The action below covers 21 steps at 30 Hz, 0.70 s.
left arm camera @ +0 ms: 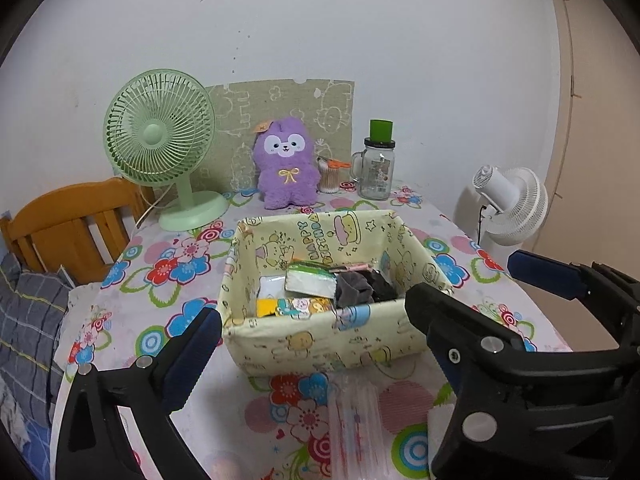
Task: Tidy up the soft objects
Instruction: 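Withdraw both tools from the box toward the straw pack and white roll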
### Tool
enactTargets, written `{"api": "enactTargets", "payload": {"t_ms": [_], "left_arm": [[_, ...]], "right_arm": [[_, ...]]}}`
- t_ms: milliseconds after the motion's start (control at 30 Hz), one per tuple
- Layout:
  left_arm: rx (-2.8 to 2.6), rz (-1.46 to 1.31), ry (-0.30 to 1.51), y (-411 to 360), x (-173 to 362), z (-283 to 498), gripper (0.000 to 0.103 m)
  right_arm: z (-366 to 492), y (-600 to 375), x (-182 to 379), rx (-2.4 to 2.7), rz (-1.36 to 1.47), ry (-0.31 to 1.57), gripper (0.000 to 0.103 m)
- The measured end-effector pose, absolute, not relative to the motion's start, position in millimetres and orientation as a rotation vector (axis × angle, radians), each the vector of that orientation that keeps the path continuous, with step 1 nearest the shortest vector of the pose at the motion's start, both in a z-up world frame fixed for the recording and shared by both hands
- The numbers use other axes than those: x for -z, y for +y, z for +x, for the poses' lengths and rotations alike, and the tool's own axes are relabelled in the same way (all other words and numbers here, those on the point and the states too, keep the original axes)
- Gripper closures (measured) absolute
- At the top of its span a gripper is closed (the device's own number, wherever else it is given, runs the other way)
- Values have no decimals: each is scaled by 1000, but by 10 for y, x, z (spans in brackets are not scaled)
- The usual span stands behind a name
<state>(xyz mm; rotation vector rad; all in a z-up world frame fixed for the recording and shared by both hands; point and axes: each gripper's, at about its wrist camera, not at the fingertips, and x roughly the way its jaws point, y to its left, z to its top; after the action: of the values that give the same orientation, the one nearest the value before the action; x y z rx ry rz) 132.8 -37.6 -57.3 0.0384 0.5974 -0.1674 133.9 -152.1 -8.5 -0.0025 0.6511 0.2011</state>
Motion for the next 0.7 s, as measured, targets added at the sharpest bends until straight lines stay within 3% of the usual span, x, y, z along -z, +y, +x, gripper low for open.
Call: {"api": "enactTargets", "payload": {"t_ms": [700], "left_arm": [[179, 48, 610, -414, 768, 995, 0]], "right_arm": [[958, -1575, 314, -170, 4, 640, 15]]}}
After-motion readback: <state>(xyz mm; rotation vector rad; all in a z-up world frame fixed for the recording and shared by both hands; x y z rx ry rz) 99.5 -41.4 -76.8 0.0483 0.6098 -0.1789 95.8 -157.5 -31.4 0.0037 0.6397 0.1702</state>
